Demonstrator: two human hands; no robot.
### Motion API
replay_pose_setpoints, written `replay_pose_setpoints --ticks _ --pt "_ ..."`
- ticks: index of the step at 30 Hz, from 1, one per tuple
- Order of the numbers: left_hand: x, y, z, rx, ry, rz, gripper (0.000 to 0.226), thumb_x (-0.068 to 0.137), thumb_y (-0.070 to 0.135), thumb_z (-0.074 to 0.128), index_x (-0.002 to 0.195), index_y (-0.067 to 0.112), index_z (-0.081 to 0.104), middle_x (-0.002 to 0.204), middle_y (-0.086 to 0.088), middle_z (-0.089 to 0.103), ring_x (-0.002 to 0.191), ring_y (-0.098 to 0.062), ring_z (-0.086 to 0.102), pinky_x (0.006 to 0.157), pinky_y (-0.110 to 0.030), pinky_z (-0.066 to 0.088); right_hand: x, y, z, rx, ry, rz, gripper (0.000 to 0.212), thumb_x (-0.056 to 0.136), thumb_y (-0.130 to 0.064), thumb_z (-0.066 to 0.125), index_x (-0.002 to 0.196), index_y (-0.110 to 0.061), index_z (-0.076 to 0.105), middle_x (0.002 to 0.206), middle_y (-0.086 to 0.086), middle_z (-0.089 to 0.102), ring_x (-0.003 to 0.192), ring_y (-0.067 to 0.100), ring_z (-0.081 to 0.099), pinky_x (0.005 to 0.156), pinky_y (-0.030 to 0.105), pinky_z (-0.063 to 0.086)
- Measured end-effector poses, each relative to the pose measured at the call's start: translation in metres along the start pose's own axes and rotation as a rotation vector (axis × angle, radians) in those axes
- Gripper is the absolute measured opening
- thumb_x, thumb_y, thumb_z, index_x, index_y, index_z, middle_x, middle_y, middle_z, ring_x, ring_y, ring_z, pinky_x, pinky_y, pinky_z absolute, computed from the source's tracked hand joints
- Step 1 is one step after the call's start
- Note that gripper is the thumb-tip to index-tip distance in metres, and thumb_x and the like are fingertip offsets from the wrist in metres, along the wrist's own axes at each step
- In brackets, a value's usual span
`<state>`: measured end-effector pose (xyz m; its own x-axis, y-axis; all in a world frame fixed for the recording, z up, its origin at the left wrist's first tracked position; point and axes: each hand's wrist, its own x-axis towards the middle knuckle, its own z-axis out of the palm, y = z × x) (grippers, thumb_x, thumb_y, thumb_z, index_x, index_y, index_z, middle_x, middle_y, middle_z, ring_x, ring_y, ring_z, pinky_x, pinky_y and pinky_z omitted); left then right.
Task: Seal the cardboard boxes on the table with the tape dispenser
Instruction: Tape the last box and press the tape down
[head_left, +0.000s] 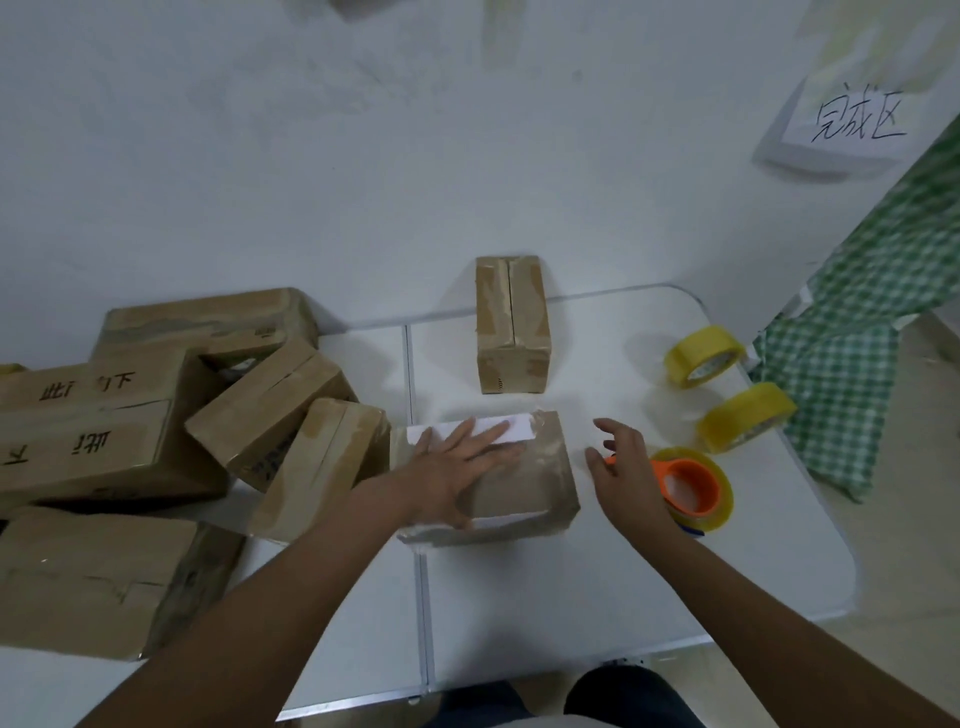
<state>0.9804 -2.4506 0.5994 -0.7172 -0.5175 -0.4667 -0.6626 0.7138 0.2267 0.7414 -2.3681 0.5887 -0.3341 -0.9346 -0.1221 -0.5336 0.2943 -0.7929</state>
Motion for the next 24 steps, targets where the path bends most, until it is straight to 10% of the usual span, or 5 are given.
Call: replay_pose_setpoints --ticks 6,13,20,24 --pt "-0.024 0.006 0.012 -0.026 0.099 0.051 0.103 0.077 -0.019 0.047 0.155 0.040 0.016 0.163 0.018 0.005 0.150 -0.007 -0.009 0.121 -0.043 0.006 0.018 -0.011 0.009 0.033 -0.310 -0.025 0.058 0.101 -0.009 0.043 0.153 -0.021 0.021 0.161 -0.003 0.016 0.148 0.014 0.015 0.117 0.029 0.017" --pt "-0.028 0.004 0.011 -0.057 0.146 0.067 0.100 0.075 -0.022 0.043 0.153 0.038 0.026 0.161 0.022 0.016 0.151 -0.006 -0.003 0.121 -0.034 -0.001 0.036 -0.007 0.023 -0.015 -0.416 0.024 0.051 0.100 -0.025 0.052 0.148 -0.021 0.035 0.149 0.003 0.042 0.134 0.021 0.042 0.095 0.023 0.033" --pt "-0.023 0.010 0.033 -0.068 0.335 -0.061 0.054 0.101 0.025 0.048 0.151 0.032 0.033 0.159 0.018 0.027 0.150 -0.004 0.008 0.122 -0.035 0.003 0.000 0.013 0.025 0.048 -0.088 -0.062 0.014 0.092 -0.012 0.063 0.098 -0.023 0.068 0.098 -0.005 0.064 0.092 0.012 0.064 0.076 0.020 0.048" --pt "-0.018 0.023 0.054 -0.097 0.286 -0.061 0.086 0.090 0.075 0.033 0.158 0.026 0.013 0.165 0.014 0.005 0.150 -0.006 -0.014 0.119 -0.038 -0.018 -0.017 0.019 0.024 0.049 -0.030 -0.117 0.018 0.092 -0.014 0.064 0.106 -0.024 0.068 0.098 -0.011 0.064 0.088 0.001 0.062 0.070 0.009 0.047"
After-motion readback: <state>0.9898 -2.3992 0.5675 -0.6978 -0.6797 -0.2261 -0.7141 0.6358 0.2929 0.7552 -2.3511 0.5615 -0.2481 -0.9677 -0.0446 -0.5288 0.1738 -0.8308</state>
